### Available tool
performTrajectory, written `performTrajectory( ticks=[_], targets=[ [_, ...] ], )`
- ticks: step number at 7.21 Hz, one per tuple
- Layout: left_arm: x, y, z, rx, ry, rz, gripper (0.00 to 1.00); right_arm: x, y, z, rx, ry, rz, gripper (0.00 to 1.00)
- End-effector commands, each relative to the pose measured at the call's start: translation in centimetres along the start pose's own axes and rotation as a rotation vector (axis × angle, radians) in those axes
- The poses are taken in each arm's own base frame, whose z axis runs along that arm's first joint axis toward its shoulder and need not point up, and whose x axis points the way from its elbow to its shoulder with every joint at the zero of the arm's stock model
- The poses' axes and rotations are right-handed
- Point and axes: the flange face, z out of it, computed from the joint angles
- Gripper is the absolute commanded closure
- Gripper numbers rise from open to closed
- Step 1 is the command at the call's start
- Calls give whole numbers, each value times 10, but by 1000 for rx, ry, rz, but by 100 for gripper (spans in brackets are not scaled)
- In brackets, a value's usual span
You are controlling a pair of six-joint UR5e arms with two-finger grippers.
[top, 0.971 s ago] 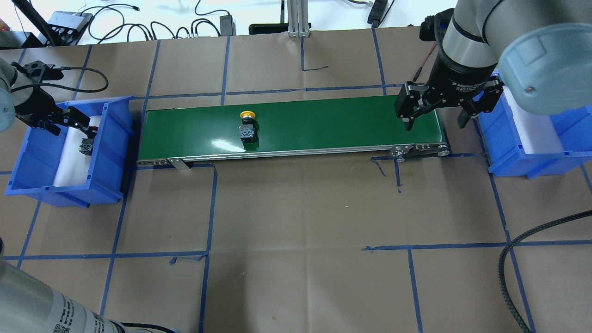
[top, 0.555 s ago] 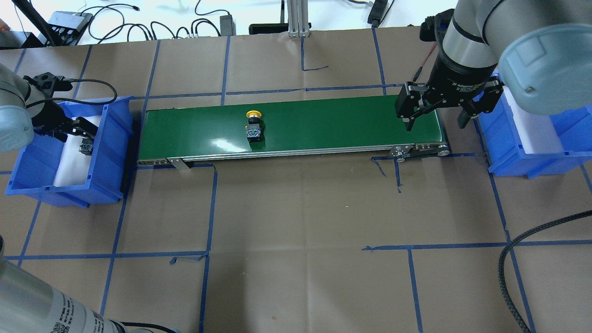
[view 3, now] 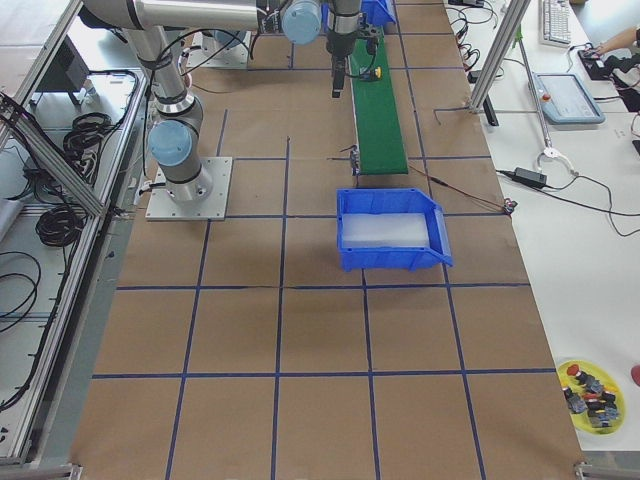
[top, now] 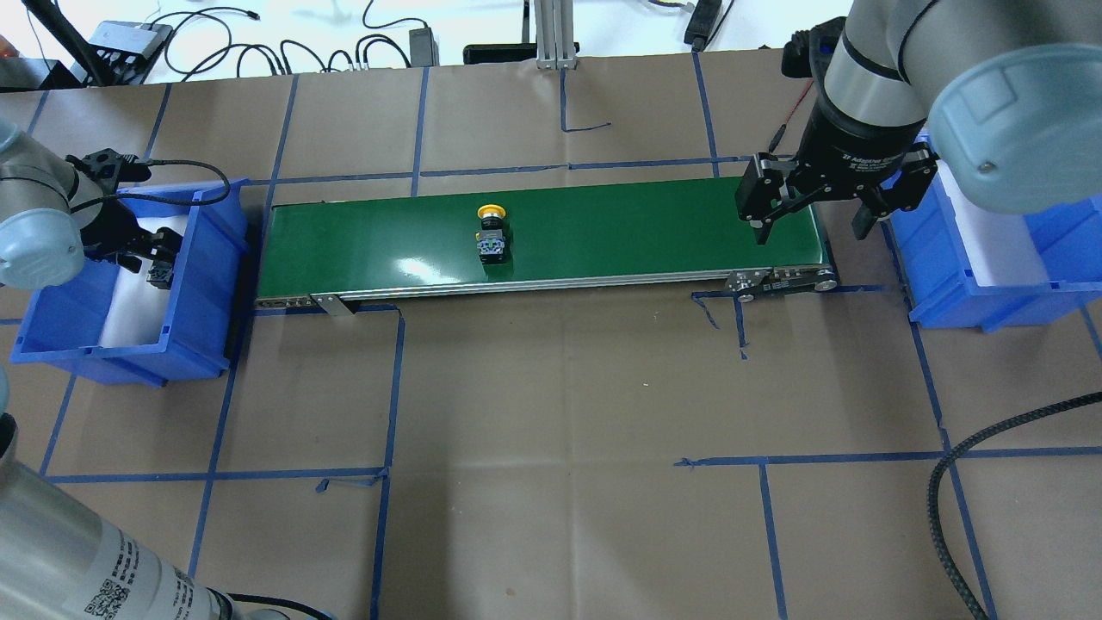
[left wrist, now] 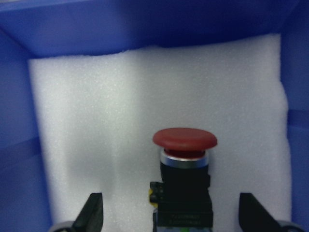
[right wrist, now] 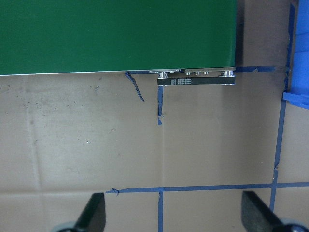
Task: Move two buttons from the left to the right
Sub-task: 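Lift the red button out of the bin with the left gripper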
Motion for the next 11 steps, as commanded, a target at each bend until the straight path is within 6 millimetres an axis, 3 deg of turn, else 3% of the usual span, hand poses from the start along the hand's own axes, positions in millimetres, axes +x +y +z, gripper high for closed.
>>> performTrajectory(
  ticks=[1,2,3,4,6,7,11],
  targets=[
    [4,-2,-9,12,-9,8,43,0,0,1,-2,1,0,0],
    [3,-4,-12,17,-11,8,69,0,0,1,-2,0,0,0],
    [1,-6,-15,18,-12,11,86,0,0,2,-4,1,0,0],
    [1,-9,-20,30,-9,13,95,0,0,3,-4,0,0,0],
    [-4,-13,-35,51,-24,16,100,0,0,3,-4,0,0,0],
    [-5,-18,-58,38,-14,17,100,0,0,3,-4,0,0,0],
    [-9,-33,-191,-57,22,2,100,0,0,3,-4,0,1,0]
  ],
)
